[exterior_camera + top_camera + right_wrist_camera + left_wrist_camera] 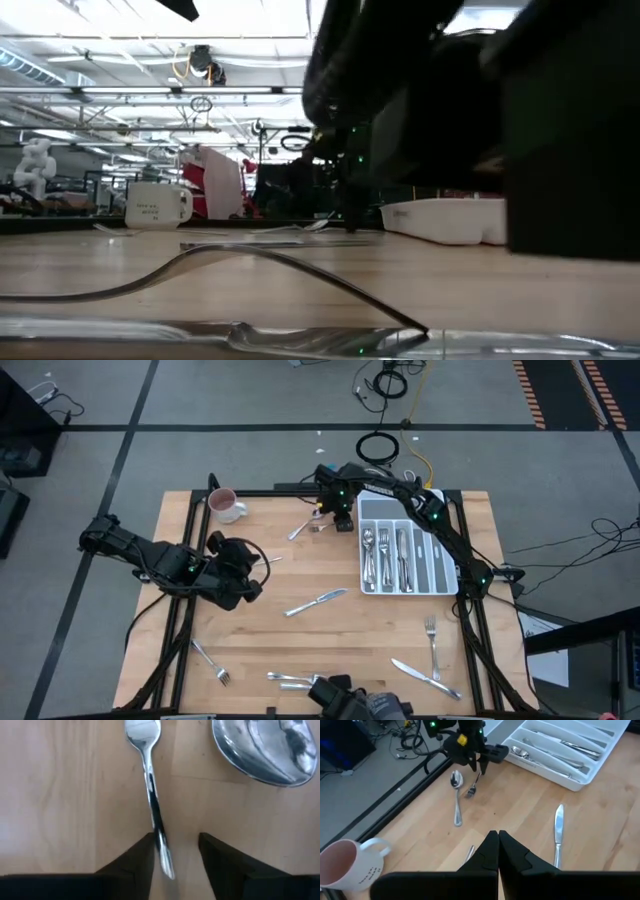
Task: Sort silverware
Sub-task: Put the silver fork into the silverware tray
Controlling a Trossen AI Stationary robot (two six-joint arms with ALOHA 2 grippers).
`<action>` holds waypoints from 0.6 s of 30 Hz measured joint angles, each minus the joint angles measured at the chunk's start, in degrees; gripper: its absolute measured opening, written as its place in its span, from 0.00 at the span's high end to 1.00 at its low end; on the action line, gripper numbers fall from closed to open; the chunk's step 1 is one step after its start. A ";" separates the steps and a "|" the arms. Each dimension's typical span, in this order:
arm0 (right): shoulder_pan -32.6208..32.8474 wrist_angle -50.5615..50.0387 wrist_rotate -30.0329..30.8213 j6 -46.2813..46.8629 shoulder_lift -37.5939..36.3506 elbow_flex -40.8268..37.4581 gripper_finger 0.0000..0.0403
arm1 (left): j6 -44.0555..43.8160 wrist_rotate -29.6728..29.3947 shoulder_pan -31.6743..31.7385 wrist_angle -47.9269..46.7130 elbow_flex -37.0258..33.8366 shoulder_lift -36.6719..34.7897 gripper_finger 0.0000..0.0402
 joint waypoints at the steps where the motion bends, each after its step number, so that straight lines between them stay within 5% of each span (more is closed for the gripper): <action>1: 0.20 0.13 0.99 -0.54 -0.01 0.00 0.70 | -0.02 -0.14 0.00 0.00 0.00 0.00 1.00; 5: 0.35 0.16 1.67 -2.22 0.01 0.00 0.95 | -0.06 -0.20 0.00 -0.20 0.00 0.00 1.00; 18: 1.58 -4.79 1.05 -1.40 -2.34 -0.63 1.00 | -0.01 -0.20 0.00 -0.75 0.00 0.00 1.00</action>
